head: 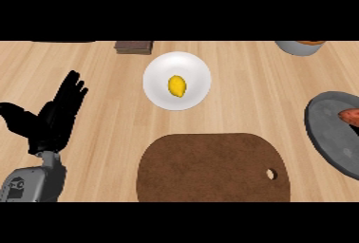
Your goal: Pick the sweet potato from the cutting board and place it in the pan
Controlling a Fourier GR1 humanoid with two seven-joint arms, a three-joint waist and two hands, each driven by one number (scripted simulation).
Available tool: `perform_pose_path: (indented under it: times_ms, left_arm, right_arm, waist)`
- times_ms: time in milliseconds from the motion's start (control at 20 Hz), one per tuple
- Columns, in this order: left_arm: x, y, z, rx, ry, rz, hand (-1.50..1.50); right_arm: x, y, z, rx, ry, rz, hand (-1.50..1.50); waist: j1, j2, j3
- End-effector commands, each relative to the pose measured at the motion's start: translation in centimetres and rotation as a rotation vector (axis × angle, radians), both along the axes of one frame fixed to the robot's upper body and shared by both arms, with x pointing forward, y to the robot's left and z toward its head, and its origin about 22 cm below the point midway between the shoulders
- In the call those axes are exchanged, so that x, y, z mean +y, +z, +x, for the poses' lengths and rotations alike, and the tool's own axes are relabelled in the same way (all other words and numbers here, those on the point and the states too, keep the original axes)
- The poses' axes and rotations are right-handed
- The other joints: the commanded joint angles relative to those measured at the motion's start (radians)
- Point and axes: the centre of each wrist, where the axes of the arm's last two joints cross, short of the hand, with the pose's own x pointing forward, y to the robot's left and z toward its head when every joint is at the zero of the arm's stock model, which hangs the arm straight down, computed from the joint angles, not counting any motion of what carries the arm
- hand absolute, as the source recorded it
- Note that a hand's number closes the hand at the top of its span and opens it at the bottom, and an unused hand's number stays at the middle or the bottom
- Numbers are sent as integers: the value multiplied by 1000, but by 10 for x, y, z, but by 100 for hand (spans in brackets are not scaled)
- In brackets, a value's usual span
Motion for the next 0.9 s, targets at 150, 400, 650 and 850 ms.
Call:
perform_pose_path:
  times_ms: [150, 400, 650, 850]
  left_arm:
    - [-8, -6, -12, 0, 6, -6, 0]
    - [-4, 8, -1, 14, -22, 3, 0]
    - [-2, 4, -1, -7, -13, -5, 0]
    - [-12, -17, -9, -8, -2, 1, 0]
  right_arm:
    - [-3, -38, 21, 202, -181, 102, -150]
    - [-5, -50, 33, 290, -112, 114, -150]
    - [-36, -47, 12, 179, -50, 300, -150]
    - [-53, -43, -2, 121, -60, 521, -150]
  waist:
    - [19, 3, 1]
    - [12, 4, 1]
    - [3, 2, 2]
    - [-2, 3, 2]
